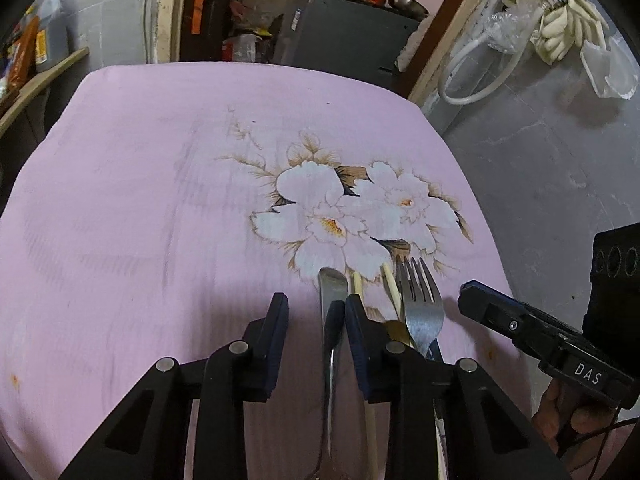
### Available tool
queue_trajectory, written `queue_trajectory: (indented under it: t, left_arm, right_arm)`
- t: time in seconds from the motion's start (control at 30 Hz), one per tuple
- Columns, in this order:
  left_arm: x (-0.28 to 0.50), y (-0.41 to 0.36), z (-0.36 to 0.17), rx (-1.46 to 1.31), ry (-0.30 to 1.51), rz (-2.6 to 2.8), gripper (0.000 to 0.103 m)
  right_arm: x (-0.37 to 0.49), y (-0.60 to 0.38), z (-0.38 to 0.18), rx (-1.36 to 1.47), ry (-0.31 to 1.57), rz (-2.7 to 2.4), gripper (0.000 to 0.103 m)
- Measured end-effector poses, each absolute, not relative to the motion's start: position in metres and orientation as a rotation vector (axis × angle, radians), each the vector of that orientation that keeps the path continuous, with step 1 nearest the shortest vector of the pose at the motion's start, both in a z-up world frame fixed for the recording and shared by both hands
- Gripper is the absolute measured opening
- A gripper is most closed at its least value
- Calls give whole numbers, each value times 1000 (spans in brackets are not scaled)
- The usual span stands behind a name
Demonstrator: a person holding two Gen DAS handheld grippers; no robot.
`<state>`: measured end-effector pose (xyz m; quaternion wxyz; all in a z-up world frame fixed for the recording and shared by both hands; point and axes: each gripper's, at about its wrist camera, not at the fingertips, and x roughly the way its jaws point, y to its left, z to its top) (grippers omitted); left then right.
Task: Organize utensils
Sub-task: 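Lower the left tool over a silver spoon while the right tool lowers over a fork, then close the left gripper on the silver spoon while the right gripper closes on the fork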
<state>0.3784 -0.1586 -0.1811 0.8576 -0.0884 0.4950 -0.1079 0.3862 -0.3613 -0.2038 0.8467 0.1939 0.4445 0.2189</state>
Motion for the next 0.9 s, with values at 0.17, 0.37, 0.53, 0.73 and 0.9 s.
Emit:
queue_trajectory:
  t: [0.17,0.37,0.53,0.73,0.9]
  left_arm:
    - [382,-173,-178,-45,1049,-228,17]
    - [384,-165,-177,-100,1071,-241,14]
    - [383,-159,-178,-136,1088,-238,14]
    - [383,-154,-178,-162,1106,-236,14]
    - [384,-155,-176,-166,1113,-231,14]
  right_arm:
    - [391,-359,-206,418,948,468,28]
    - [399,-357,-208,444,970,500,28]
    - [408,-346,-211,463,1018,531,28]
    - [421,-336,-216,492,1088,535,26]
    - [429,-337,-226,563,1116,521,13]
